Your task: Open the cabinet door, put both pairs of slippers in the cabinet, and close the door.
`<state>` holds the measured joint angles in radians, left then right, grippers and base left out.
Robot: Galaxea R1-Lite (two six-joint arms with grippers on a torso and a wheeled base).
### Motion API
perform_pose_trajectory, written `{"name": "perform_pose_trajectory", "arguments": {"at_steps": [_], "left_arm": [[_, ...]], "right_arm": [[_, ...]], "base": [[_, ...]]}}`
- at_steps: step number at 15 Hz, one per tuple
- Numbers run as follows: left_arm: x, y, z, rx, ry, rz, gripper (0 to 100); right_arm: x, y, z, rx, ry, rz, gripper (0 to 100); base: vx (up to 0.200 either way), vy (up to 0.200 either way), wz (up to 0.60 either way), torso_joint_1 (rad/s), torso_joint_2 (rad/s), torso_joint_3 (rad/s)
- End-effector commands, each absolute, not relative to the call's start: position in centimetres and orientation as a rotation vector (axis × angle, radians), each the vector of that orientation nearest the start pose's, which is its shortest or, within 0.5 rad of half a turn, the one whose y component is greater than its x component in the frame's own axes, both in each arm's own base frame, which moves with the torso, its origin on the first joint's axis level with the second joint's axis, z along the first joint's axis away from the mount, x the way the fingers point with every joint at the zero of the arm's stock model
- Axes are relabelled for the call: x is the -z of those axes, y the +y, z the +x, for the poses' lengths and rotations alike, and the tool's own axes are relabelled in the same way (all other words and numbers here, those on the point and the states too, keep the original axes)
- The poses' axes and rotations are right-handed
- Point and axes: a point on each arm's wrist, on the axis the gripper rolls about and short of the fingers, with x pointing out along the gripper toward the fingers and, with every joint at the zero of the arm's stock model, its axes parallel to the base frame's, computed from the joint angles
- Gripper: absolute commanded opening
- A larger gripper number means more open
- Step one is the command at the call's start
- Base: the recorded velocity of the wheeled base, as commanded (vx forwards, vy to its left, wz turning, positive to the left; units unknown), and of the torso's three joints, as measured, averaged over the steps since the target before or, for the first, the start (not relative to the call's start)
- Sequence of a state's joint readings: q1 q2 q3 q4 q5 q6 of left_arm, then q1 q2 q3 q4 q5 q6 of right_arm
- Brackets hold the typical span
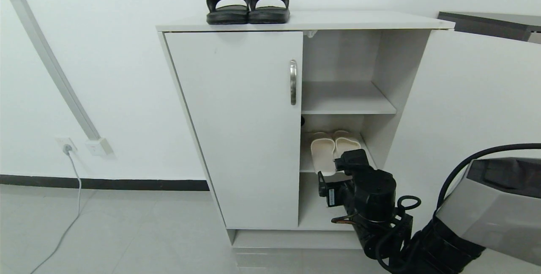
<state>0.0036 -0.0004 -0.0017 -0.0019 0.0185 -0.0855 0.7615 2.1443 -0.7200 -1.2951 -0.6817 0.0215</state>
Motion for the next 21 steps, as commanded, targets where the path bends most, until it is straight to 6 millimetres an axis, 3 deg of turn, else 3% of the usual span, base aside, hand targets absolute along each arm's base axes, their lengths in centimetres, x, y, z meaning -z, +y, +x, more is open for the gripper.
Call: {"name": "perform_pose_trajectory", "arguments": {"at_steps": [1, 10, 21], "left_arm": [[-7.62, 0.03, -2.29, -0.021, -0.006, -0.086, 0], [-7.62, 0.03, -2.29, -0.021, -0.006, -0.087, 0], [-7.62, 0.04, -2.29, -0.024, -0.006, -0.091, 0]], "right_arm": [[-7.70, 23.77, 27.03, -0.077, 0.099, -0.065, 100], [-7.74, 23.08, 27.20, -0.081, 0.074, -0.067, 100], [-7.74, 23.08, 27.07, -0.098, 0.068, -0.062, 100]], "base": [[0.000, 0.200, 0.00, 0.002, 0.00, -0.002], [0.000, 0.200, 0.00, 0.001, 0.00, 0.003], [0.000, 0.000, 0.00, 0.000, 0.00, 0.000]]}}
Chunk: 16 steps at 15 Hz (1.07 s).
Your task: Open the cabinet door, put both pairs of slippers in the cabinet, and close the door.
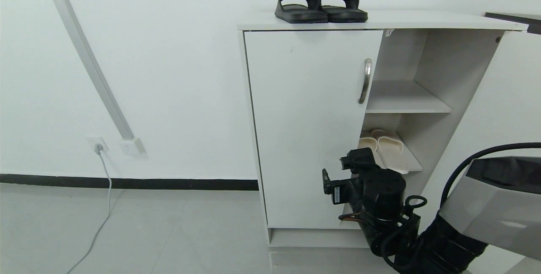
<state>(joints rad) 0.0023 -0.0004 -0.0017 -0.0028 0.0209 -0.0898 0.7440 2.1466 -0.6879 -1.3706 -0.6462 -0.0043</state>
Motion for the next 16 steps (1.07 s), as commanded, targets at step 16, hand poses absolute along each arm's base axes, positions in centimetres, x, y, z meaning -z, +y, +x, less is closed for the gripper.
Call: {"name": "perform_pose_trajectory", "arguments": {"at_steps": [16], "left_arm": [[-7.62, 0.04, -2.29, -0.024, -0.006, -0.091, 0]], "right_arm": [[-7.65, 23.08, 27.06, -0.104, 0.072, -0.064, 100]], "base": [[0.000, 0.000, 0.00, 0.040, -0.27, -0.232]]}}
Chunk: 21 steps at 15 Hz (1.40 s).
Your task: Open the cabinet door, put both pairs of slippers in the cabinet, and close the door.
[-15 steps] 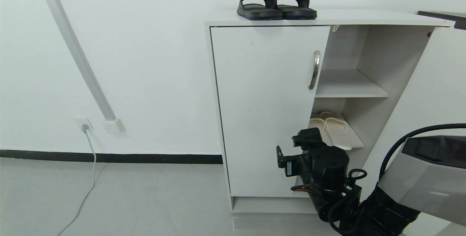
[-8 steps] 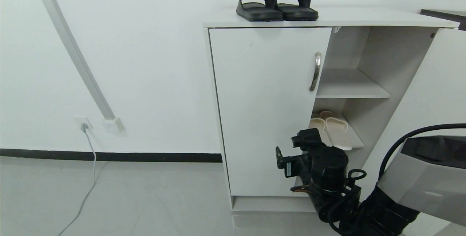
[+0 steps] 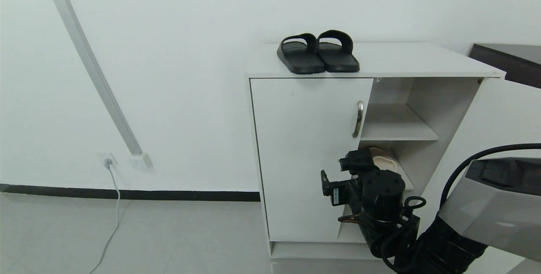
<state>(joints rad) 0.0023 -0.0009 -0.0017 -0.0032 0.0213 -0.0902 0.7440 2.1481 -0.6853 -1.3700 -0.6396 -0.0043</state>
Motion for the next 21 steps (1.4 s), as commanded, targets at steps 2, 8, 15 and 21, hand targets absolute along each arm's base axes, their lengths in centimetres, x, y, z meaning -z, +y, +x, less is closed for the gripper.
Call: {"name": "perform_pose_trajectory", "arguments": {"at_steps": [2, 8, 15, 21], "left_arm": [[-7.62, 0.04, -2.29, -0.024, -0.006, -0.091, 0], [-7.62, 0.04, -2.29, -0.024, -0.006, -0.091, 0], [-7.62, 0.04, -2.29, -0.024, -0.006, -0.091, 0], [-7.63, 0.04, -2.28, -0.024, -0.004, -0.091, 0]], "right_arm": [[-7.62, 23.06, 27.04, -0.104, 0.073, -0.065, 100], [-7.60, 23.04, 27.02, -0.104, 0.073, -0.065, 100], [-7.57, 23.02, 27.00, -0.104, 0.074, -0.066, 100], [-7.51, 22.99, 26.96, -0.104, 0.077, -0.068, 100]], "base": [[0.000, 0.000, 0.00, 0.144, -0.46, -0.325], [0.000, 0.000, 0.00, 0.165, -0.48, -0.317], [0.000, 0.000, 0.00, 0.202, -0.52, -0.313], [0.000, 0.000, 0.00, 0.246, -0.57, -0.324]]}}
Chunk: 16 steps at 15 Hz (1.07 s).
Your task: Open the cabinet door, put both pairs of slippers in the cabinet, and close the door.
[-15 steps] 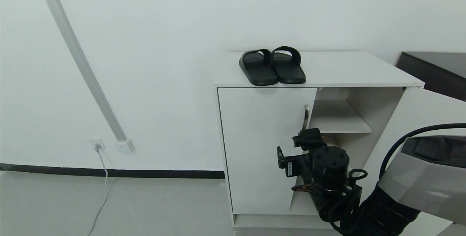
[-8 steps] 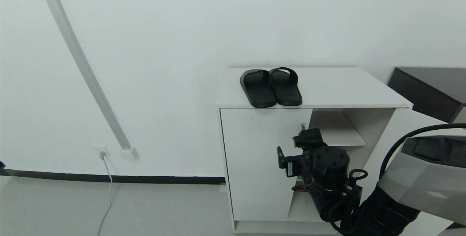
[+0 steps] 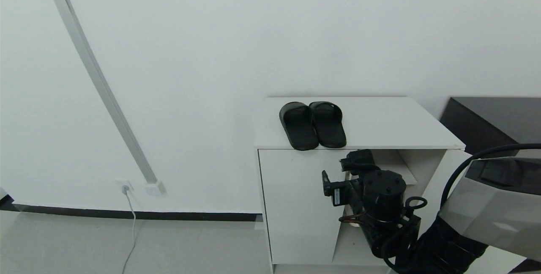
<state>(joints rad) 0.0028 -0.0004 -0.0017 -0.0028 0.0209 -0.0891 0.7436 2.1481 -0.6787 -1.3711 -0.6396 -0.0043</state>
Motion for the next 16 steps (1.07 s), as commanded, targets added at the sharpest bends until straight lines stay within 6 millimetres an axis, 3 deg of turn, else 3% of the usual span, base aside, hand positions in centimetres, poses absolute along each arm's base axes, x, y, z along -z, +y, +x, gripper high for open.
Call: {"name": "perform_pose_trajectory", "arguments": {"at_steps": [1, 9, 13, 16], "left_arm": [[-7.6, 0.0, -2.3, -0.024, -0.006, -0.089, 0], [-7.6, 0.0, -2.3, -0.024, -0.006, -0.089, 0], [-7.6, 0.0, -2.3, -0.023, -0.006, -0.086, 0], [-7.6, 0.0, -2.3, -0.024, -0.004, -0.087, 0]], "right_arm": [[-7.5, 23.0, 27.0, -0.104, 0.077, -0.068, 100], [-7.2, 23.1, 26.5, -0.144, 0.086, -0.074, 100], [-8.6, 24.1, 26.4, -0.218, 0.046, -0.056, 100], [-10.9, 24.7, 28.3, -0.210, 0.060, -0.058, 100]], "base": [[0.000, 0.000, 0.00, 0.261, -0.62, -0.344], [0.000, 0.000, 0.00, 0.188, -0.41, -0.218], [0.000, 0.000, 0.00, 0.004, -0.01, -0.007], [0.000, 0.000, 0.00, 0.000, 0.00, 0.000]]}}
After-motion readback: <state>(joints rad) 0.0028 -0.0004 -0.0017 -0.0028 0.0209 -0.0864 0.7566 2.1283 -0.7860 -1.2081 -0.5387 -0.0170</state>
